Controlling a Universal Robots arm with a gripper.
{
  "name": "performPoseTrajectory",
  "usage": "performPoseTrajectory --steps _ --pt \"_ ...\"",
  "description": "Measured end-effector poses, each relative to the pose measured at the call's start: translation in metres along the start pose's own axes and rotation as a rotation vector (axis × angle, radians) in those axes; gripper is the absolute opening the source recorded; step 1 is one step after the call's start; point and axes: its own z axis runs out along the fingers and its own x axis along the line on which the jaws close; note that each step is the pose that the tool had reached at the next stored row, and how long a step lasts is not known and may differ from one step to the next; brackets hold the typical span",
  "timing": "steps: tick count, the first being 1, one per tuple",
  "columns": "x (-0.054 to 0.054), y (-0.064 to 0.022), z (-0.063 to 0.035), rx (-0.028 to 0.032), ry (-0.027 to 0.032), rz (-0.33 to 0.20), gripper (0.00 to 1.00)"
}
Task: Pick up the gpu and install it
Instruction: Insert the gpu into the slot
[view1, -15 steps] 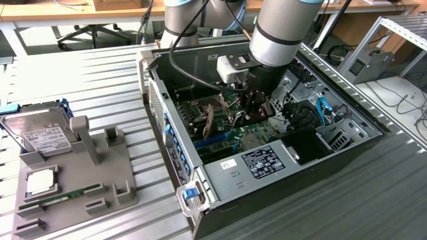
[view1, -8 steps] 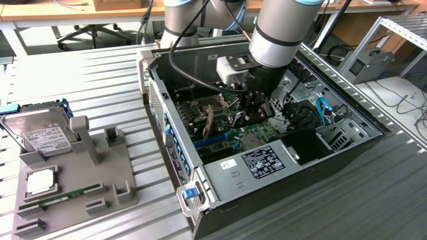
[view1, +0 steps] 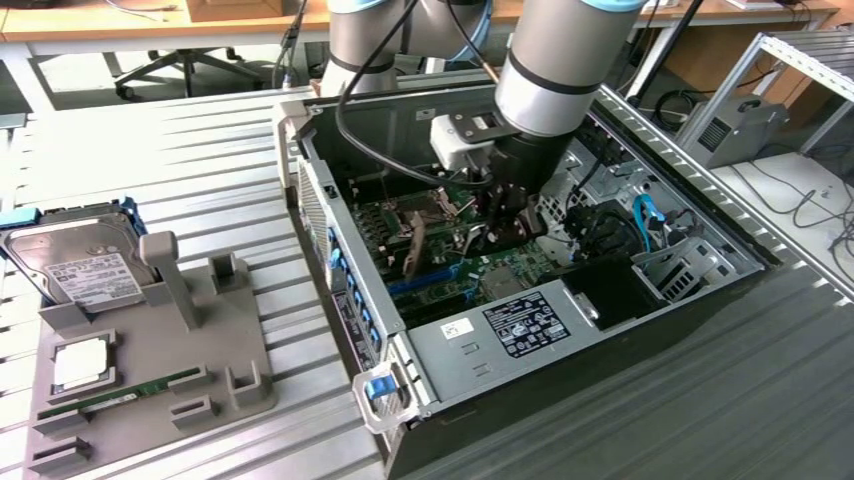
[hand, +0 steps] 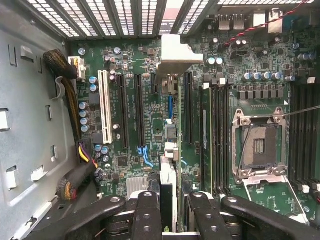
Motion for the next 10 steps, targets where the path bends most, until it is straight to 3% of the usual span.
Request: performPoseTrajectory --steps 10 --pt "0.0002 0.0025 0.0010 0.0000 0.0001 0.000 0.27"
